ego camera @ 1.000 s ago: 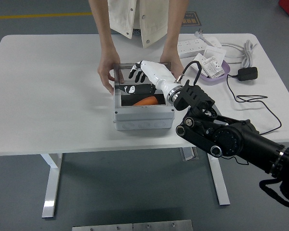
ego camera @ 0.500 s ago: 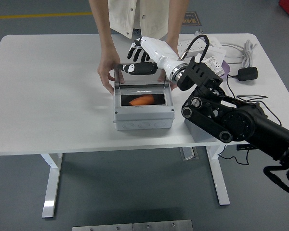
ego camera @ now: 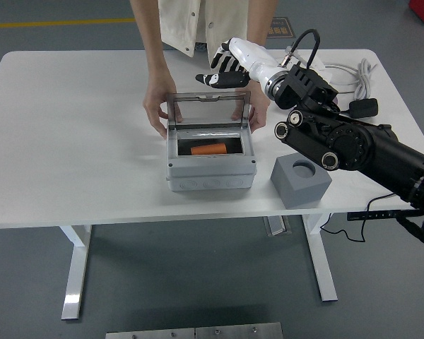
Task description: Fetch the battery,place it into the box,close the lid of the box
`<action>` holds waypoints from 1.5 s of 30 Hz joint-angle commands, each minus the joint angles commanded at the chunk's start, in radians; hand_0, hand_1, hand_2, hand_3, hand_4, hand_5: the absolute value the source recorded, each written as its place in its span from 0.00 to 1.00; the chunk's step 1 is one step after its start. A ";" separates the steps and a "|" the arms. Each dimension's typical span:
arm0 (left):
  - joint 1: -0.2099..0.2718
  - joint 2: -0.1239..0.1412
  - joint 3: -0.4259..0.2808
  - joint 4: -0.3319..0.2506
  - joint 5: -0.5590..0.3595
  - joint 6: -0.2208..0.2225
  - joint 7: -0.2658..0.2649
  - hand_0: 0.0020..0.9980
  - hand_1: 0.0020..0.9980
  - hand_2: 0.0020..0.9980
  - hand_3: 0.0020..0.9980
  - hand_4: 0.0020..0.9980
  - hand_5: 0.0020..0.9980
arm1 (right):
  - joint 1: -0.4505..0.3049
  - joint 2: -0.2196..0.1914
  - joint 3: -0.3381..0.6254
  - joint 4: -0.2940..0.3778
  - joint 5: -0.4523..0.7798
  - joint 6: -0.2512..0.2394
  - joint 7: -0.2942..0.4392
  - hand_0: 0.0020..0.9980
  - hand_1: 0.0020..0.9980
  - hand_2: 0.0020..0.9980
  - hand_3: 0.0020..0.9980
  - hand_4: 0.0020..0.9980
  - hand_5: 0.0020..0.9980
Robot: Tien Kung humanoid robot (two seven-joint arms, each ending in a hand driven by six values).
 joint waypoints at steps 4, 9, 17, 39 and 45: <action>-0.002 0.000 0.000 0.000 0.000 0.000 0.000 0.59 0.74 0.71 0.74 0.82 0.32 | 0.000 0.008 -0.012 -0.017 0.019 -0.015 0.008 0.77 0.70 0.71 0.73 0.90 0.66; -0.004 -0.001 -0.002 0.000 0.001 0.000 -0.001 0.59 0.74 0.71 0.74 0.83 0.32 | -0.003 0.026 -0.023 -0.025 0.026 -0.037 0.010 0.81 0.74 0.74 0.75 0.91 0.69; -0.004 -0.004 -0.010 0.000 0.009 0.000 0.003 0.59 0.74 0.71 0.74 0.82 0.32 | -0.018 0.061 -0.039 -0.034 0.034 -0.068 0.007 0.81 0.74 0.74 0.75 0.88 0.66; 0.001 -0.013 -0.005 0.000 -0.004 0.003 0.000 0.59 0.74 0.71 0.75 0.83 0.32 | -0.085 0.043 -0.075 0.093 -0.091 -0.059 -0.049 0.78 0.73 0.74 0.74 0.89 0.70; 0.002 -0.015 -0.004 0.000 -0.008 0.004 -0.002 0.59 0.74 0.71 0.75 0.83 0.33 | -0.107 0.015 -0.069 0.166 -0.152 -0.036 -0.082 0.75 0.72 0.73 0.74 0.89 0.70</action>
